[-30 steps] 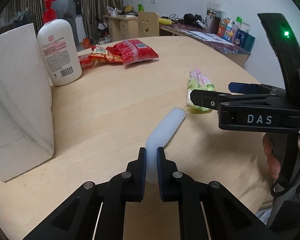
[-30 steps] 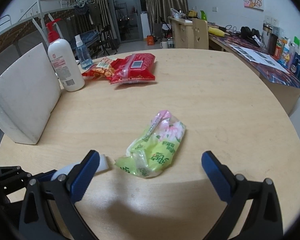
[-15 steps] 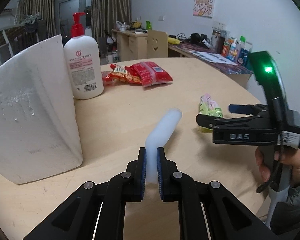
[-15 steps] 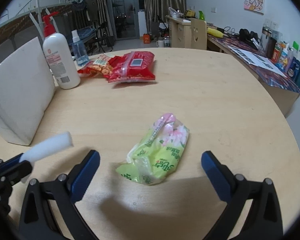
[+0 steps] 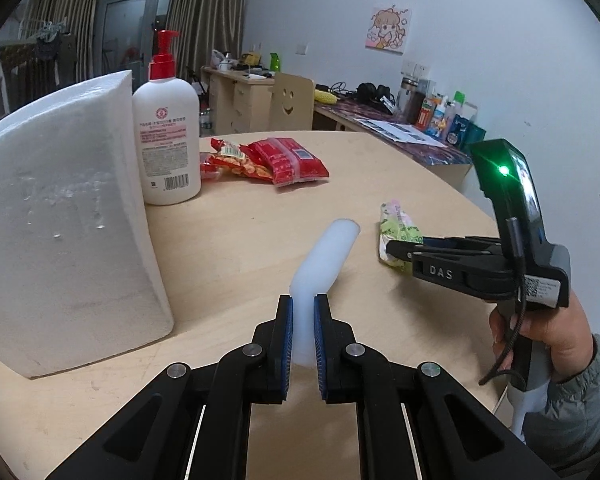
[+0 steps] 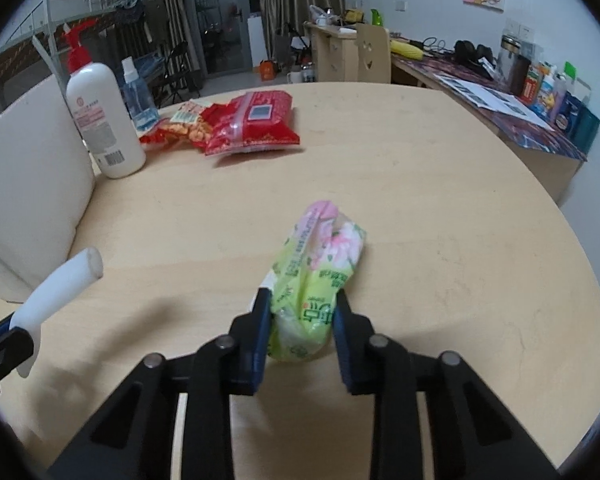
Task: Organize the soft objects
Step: 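Lift the foam tube and green packet with both grippers toward the foam box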
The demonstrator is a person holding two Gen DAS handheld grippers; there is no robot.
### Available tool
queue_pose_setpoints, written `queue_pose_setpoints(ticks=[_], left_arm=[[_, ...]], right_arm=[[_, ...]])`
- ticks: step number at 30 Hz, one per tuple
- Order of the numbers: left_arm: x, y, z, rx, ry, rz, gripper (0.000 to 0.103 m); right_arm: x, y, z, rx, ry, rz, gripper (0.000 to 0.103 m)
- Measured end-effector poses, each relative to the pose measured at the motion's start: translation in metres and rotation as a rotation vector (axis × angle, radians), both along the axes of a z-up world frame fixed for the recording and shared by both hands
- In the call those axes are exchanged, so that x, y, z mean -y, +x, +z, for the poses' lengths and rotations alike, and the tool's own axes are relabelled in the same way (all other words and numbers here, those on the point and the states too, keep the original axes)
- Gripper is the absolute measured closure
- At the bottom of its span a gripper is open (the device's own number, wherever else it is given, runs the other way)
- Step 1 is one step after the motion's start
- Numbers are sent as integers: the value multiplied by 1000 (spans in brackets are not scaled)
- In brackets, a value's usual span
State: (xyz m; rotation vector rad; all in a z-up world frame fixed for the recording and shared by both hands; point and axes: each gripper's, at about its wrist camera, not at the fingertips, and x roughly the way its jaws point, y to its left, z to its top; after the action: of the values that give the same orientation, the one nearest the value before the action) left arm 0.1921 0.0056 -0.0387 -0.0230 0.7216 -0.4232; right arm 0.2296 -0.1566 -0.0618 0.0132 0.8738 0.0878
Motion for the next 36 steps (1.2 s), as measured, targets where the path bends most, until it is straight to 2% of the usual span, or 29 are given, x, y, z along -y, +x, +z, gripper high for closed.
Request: queue_pose_setpoints(ticks=[6, 12, 19, 27, 36], left_arm=[[-4, -8, 8, 31, -12, 20, 92], [-4, -11, 21, 71, -5, 98, 92], [9, -17, 40, 139, 13, 186, 92], [18, -36, 55, 171, 12, 248, 92], [18, -69, 79, 246, 47, 248, 92]], right_arm=[[-7, -25, 22, 62, 28, 13, 70], [-4, -46, 44, 148, 49, 53, 70], [13, -63, 57, 256, 83, 95, 70], [29, -78, 72, 316, 89, 117, 70], [28, -110, 96, 422, 121, 127, 70]])
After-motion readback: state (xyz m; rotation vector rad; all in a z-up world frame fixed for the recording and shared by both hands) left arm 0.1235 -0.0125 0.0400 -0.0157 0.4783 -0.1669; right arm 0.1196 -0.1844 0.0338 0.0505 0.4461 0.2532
